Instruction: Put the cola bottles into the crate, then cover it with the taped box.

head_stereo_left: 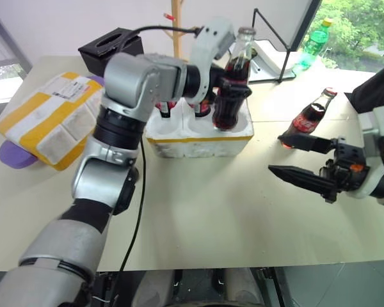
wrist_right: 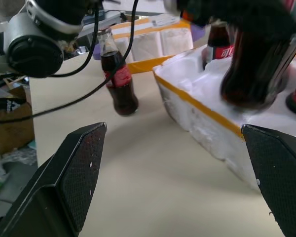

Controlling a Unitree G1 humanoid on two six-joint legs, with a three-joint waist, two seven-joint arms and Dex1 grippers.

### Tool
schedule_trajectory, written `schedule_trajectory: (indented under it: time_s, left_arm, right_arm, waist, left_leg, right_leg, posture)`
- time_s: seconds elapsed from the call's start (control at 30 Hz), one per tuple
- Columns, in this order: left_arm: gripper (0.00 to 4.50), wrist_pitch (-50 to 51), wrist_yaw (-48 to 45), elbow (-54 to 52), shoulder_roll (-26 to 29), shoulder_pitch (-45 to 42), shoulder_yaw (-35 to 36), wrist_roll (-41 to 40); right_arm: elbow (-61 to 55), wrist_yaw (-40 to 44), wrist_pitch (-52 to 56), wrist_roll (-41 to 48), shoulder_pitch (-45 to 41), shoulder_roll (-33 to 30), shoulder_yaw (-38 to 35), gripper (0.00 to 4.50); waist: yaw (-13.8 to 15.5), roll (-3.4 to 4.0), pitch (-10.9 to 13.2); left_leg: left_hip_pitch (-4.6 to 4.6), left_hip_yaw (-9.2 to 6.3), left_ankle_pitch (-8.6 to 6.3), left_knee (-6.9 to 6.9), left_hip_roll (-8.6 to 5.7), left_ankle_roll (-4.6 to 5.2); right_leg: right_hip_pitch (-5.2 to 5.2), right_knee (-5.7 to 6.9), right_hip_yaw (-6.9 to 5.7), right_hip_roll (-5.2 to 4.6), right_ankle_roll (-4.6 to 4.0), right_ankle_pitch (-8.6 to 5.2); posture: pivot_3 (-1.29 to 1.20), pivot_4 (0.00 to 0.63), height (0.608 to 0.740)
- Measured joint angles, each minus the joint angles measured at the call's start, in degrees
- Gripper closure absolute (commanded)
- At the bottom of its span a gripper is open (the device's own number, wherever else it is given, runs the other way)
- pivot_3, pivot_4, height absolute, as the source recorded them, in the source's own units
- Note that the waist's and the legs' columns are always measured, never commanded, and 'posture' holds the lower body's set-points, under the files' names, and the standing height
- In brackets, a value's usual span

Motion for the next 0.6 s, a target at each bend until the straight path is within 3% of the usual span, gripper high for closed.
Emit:
schedule_trajectory:
  time_s: [0.23,0.6]
  left_arm:
    - [1.8,0.8,7.8,-5.6,-0.2,2.9,3.0,1.5]
    - [1.8,-1.6,12.6,-6.3,-2.4,10.4,2.1,4.0]
  right_arm:
    - [0.7,0.1,0.0,-0.4,-0.3,-0.8,-0.5,0.0]
    - [0.7,-0.2,0.0,-0.9,-1.1,-0.8,-0.4,0.0]
  waist:
    - [0.2,0.01,0.0]
    - [0.2,0.01,0.0]
  left_leg:
    - [-0.01,0.0,0.01,0.01,-0.01,-0.01]
    - [-0.02,0.0,0.01,0.02,-0.03,-0.02]
  right_leg:
    - [0.01,0.01,0.0,-0.01,0.0,0.0]
    - [0.0,0.0,0.0,-0.01,0.0,0.01]
  posture:
    - [0.0,0.15,0.736]
    - [0.0,0.15,0.736]
